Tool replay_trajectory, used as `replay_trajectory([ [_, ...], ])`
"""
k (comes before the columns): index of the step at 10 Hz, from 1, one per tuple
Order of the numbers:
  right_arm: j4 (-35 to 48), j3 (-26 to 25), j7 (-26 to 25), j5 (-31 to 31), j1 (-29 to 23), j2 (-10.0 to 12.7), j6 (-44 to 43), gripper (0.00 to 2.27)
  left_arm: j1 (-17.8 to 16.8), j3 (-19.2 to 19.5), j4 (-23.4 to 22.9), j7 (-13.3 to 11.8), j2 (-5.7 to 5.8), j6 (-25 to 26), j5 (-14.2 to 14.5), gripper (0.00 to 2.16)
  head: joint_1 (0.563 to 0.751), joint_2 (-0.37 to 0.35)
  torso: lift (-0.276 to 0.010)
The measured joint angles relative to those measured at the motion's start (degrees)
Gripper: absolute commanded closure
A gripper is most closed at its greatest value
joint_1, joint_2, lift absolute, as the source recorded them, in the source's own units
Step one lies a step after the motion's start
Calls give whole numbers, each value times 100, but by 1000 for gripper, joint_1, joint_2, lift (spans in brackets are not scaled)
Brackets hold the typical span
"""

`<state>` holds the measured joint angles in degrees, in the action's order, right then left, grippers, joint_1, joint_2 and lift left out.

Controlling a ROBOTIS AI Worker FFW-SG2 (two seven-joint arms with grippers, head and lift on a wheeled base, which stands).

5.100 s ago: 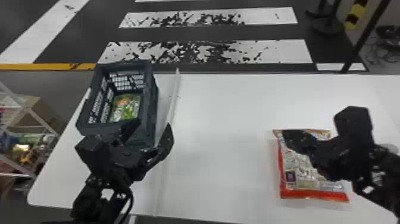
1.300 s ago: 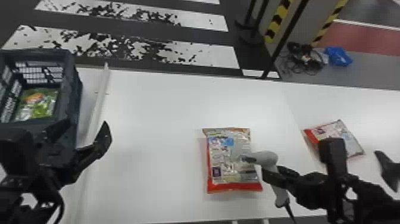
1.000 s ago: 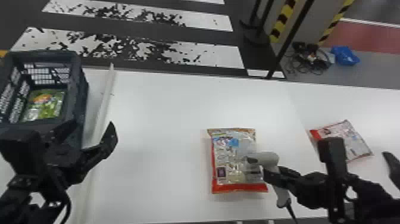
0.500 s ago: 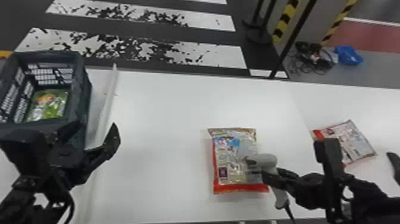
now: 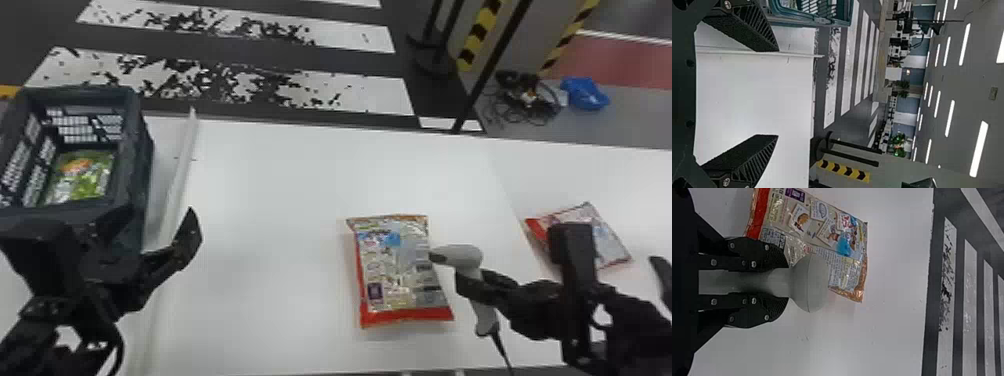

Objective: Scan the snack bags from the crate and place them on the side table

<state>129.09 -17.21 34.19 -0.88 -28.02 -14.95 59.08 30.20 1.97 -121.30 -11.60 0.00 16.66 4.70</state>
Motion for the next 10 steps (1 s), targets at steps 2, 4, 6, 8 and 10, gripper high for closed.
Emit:
replay_trajectory([
  [2, -298, -266, -89, -40, 219, -16, -260, 2189, 4, 0, -6, 0, 0, 0, -1, 90, 695, -217, -94],
  [4, -911, -371, -203, -43, 569, -143, -614, 2189, 13, -4, -13, 0, 0, 0, -4, 90, 695, -259, -94],
  [6, -1636, -364, -291, -31, 944, -326, -978, 2189, 39, -4, -37, -9, 0, 0, -4, 90, 695, -290, -94],
  [8, -2133, -312, -308, 11, 1153, -435, -1189, 2186, 46, -10, -43, -17, 0, 0, -4, 90, 695, -304, -94],
  [10, -2519, -231, -325, 62, 1297, -503, -1344, 2186, 39, -29, -43, -18, 0, 0, -4, 90, 695, -317, -94],
])
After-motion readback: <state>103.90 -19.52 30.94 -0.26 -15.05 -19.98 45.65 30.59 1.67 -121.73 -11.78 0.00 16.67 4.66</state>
